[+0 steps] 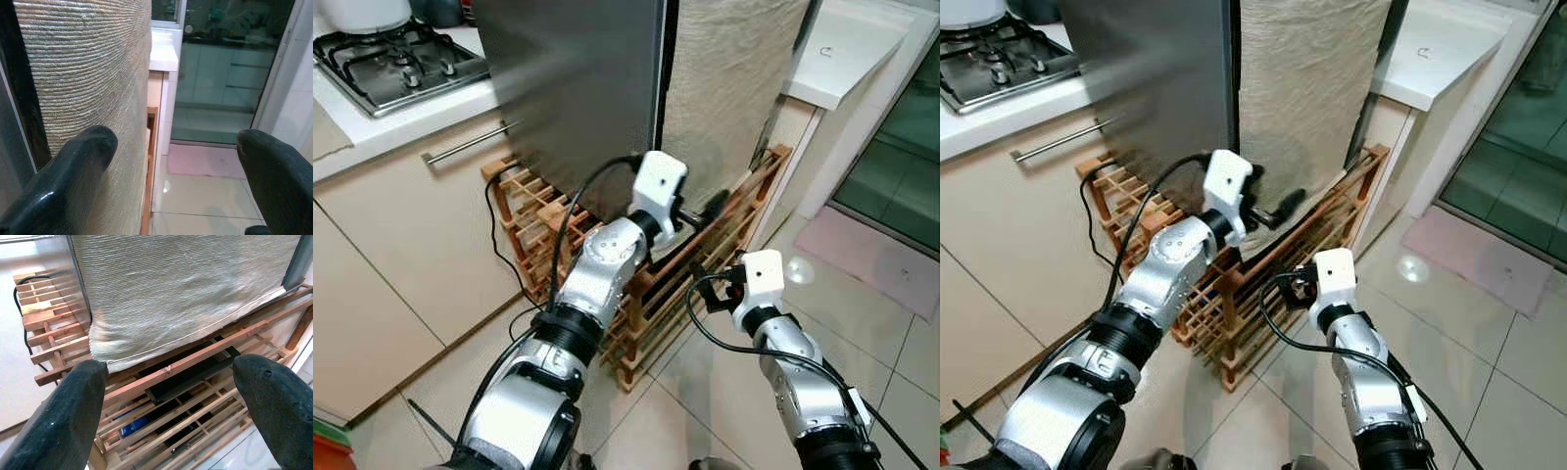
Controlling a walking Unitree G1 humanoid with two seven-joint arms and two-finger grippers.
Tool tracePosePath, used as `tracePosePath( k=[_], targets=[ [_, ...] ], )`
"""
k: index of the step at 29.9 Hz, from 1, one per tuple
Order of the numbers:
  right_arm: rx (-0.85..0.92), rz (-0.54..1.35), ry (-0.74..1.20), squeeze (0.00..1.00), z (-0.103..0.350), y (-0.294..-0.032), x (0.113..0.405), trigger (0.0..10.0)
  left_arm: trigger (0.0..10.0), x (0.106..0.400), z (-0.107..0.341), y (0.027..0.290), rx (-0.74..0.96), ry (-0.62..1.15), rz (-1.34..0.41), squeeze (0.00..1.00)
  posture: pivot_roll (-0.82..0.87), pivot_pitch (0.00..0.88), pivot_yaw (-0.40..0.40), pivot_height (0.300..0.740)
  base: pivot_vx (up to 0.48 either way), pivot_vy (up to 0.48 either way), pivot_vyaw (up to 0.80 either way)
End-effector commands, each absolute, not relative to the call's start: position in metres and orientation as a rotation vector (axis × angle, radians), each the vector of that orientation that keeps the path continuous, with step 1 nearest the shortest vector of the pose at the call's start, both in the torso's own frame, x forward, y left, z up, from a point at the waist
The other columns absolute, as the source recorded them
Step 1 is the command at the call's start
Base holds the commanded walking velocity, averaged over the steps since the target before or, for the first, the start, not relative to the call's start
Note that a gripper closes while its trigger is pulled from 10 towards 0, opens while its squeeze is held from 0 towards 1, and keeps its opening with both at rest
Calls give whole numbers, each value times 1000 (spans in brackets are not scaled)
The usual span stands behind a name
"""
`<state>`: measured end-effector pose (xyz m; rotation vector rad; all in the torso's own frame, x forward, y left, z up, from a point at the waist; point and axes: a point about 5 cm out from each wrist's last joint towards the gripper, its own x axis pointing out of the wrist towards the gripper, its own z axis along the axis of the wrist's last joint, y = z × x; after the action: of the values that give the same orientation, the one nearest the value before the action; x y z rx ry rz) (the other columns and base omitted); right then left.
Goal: Restocking fridge
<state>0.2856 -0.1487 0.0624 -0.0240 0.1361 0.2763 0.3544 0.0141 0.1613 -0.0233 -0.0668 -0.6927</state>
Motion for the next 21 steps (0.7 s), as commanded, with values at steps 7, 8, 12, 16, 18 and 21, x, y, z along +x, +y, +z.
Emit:
tracePosePath(
  k=[7, 8, 12, 16, 18, 21],
  targets=[
    [-31, 281, 167, 0, 56, -150, 283, 10000, 10000, 357, 162, 13, -12, -73, -629, 0, -90, 0, -2, 730, 0, 0, 0],
    [-31, 281, 167, 0, 56, -150, 282, 10000, 10000, 357, 162, 13, -12, -73, -625, 0, -90, 0, -2, 730, 0, 0, 0],
    [-31, 280, 170, 0, 55, -150, 281, 10000, 10000, 356, 164, 15, -28, -83, -594, 0, -93, 0, 0, 730, 0, 0, 0],
    [-32, 279, 170, 0, 55, -151, 281, 10000, 10000, 351, 162, 18, -24, -86, -599, 0, -90, 0, -1, 730, 0, 0, 0],
    [-31, 279, 172, 0, 54, -151, 281, 10000, 10000, 350, 156, 22, -21, -70, -590, 0, -88, 0, -1, 730, 0, 0, 0],
    [-31, 281, 174, 0, 53, -150, 281, 10000, 10000, 349, 150, 30, -22, -47, -576, 0, -85, 0, -1, 730, 0, 0, 0]
  ],
)
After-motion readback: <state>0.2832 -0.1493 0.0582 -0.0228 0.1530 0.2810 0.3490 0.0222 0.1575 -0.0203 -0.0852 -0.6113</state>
